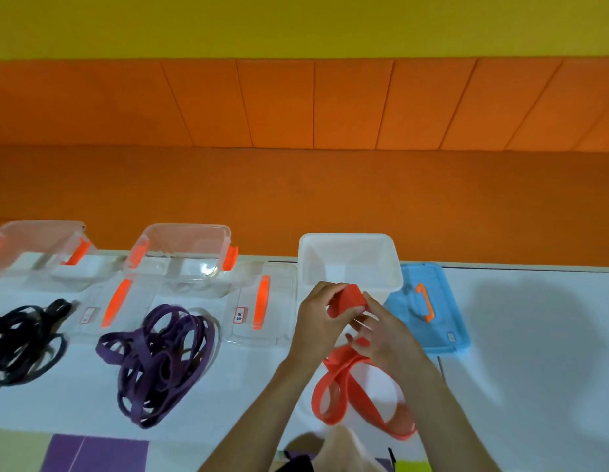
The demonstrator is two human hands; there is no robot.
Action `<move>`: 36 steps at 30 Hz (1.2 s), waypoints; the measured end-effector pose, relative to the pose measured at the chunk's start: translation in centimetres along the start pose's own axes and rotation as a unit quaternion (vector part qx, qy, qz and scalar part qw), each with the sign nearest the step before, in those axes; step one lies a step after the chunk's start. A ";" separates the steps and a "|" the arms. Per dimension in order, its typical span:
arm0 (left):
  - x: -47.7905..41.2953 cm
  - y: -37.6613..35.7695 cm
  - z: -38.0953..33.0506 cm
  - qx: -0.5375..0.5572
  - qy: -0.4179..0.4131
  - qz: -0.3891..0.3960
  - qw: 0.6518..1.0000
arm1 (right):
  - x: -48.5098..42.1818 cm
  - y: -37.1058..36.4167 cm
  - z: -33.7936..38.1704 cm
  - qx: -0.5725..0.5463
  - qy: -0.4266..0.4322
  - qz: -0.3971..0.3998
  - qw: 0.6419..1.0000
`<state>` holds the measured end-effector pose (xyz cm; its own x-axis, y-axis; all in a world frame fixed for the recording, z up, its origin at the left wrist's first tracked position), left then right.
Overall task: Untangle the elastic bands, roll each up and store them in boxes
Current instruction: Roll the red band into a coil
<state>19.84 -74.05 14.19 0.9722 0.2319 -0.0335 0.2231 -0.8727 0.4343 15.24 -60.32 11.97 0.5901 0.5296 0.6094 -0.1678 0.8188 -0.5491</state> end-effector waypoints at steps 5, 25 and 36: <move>-0.1 -0.1 0.3 -0.031 -0.026 0.017 0.999 | 0.6 0.2 0.3 0.040 0.050 -0.012 0.998; 0.7 3.2 -0.7 0.197 -0.055 0.035 0.978 | 4.6 -3.3 1.3 0.080 0.167 0.079 0.980; 1.9 4.7 -4.2 0.271 -0.067 -0.031 0.960 | 6.3 -4.4 2.3 0.077 0.219 0.122 0.965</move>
<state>22.44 -75.90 19.91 0.9484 0.2645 -0.1747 0.2494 -0.9628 -0.1036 17.88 -60.02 19.54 0.7891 0.5946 0.1542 -0.4402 0.7224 -0.5333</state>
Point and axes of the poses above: each hand's wrist, its own x-axis away from the middle knuckle, its own y-axis out of the back of the hand, z = x × y, the point moved 3 cm from there along -x, towards the middle knuckle, and after that the axes turned 10 degrees about z, right-handed, at the moved point
